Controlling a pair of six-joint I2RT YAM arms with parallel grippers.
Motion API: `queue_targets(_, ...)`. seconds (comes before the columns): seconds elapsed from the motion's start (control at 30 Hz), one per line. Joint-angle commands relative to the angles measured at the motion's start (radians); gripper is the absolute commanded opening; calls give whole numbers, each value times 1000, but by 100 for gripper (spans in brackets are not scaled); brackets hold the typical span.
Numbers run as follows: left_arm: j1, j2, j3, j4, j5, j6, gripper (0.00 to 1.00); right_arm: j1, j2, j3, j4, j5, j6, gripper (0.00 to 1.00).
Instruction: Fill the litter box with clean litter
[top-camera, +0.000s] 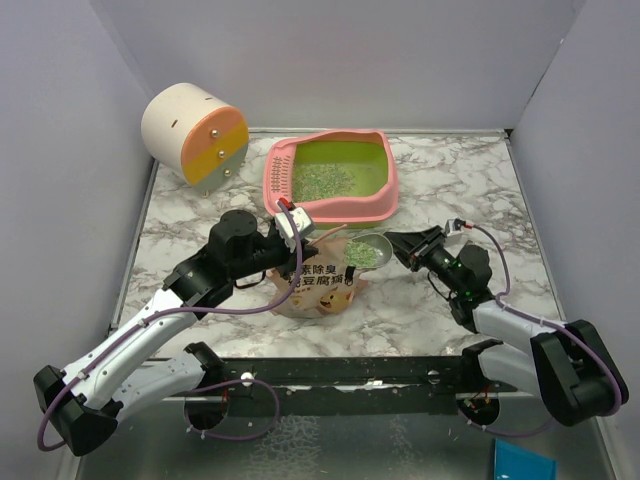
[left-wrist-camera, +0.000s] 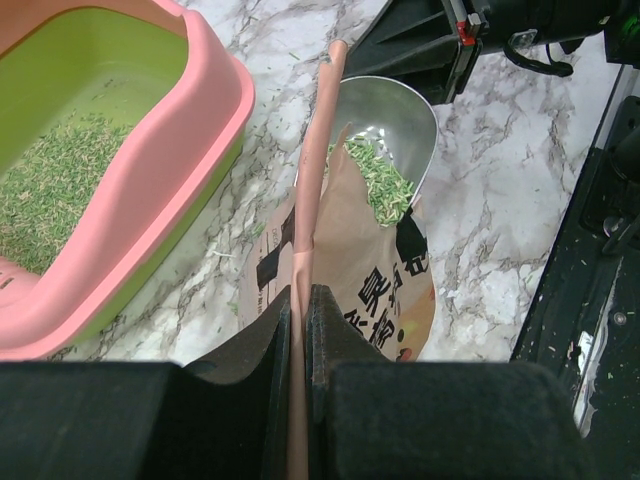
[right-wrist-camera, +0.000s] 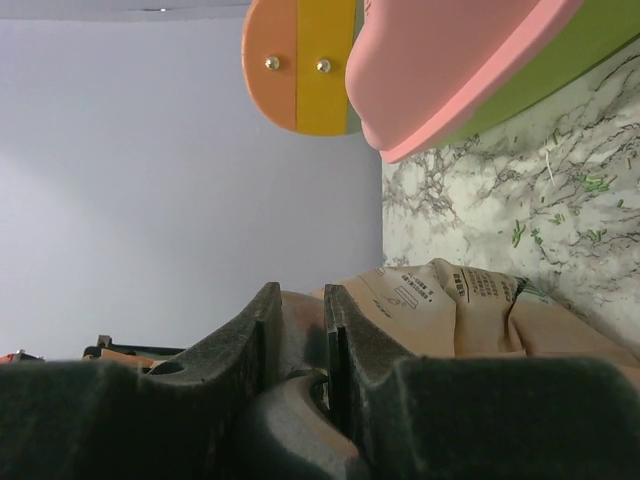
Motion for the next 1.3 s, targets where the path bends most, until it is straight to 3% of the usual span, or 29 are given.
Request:
queue_targets(0.0, 5, -32, 9, 36, -20, -8, 0, -10, 6, -29, 72, 54, 25, 1)
queue_targets(0.53, 5, -41, 8, 33, -19, -7, 0, -10, 45, -59, 129, 101, 83, 1)
queue_targets(0.87, 5, -43, 6, 33, -24, -9, 0, -13, -54, 21, -30, 145, 66, 1)
queue_targets(1.27, 5, -51, -9, 58, -44, -10, 0, -43, -19, 141, -72, 123, 49, 1)
